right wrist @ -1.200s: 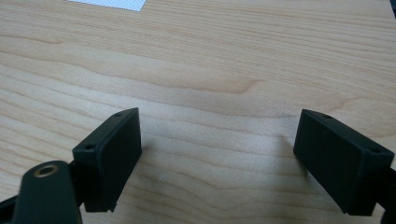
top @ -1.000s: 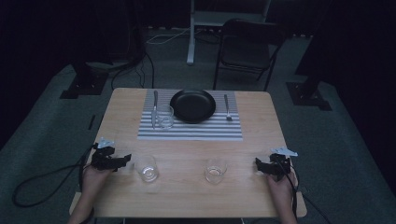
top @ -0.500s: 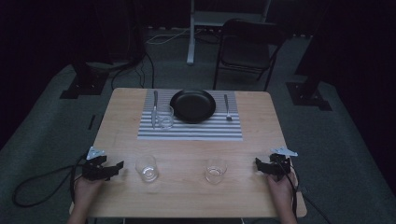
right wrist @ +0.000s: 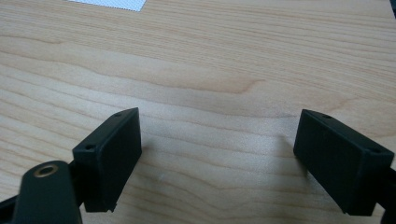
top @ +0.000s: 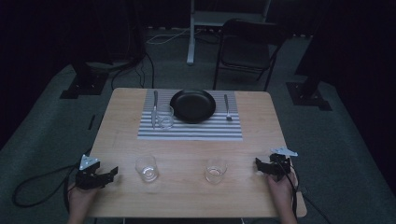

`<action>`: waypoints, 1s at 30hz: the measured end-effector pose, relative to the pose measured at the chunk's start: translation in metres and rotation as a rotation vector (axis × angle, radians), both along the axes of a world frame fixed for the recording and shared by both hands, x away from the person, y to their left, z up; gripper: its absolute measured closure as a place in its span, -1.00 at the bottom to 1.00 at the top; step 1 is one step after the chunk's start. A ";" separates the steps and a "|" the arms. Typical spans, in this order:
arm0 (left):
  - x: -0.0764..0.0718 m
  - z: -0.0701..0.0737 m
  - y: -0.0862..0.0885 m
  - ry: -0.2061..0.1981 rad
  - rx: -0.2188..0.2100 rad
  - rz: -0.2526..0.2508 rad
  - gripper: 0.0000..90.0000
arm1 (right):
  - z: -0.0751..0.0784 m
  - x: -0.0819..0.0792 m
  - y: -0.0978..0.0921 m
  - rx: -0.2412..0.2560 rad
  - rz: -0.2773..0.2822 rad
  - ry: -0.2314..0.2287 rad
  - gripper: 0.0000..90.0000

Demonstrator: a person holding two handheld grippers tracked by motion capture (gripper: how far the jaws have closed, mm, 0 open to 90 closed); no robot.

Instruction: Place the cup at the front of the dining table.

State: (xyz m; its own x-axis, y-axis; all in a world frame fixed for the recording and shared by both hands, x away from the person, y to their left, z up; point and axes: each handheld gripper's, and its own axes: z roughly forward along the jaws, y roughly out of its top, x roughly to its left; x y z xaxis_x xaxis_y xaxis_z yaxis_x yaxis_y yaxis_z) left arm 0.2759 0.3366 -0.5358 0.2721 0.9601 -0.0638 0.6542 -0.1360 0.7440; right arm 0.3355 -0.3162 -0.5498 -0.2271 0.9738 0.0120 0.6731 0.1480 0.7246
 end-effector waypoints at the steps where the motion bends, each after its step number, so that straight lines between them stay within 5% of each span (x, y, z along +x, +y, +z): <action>1: -0.001 0.000 0.000 0.003 -0.004 -0.004 -0.60 | 0.000 0.000 0.000 0.000 0.000 0.000 -0.68; 15: -0.018 -0.004 -0.004 -0.012 0.083 0.020 -0.60 | 0.000 0.000 0.000 0.000 0.000 0.000 -0.68; 18: -0.024 -0.004 -0.007 -0.037 0.163 0.049 -0.60 | 0.000 0.000 0.000 0.000 0.000 0.000 -0.68; 26: -0.029 -0.006 -0.011 -0.033 0.183 0.061 -0.60 | 0.000 0.000 0.000 0.000 0.000 0.000 -0.68; 30: -0.030 -0.007 -0.011 -0.010 0.150 0.074 -0.72 | 0.000 0.000 0.000 0.000 0.000 0.000 -0.68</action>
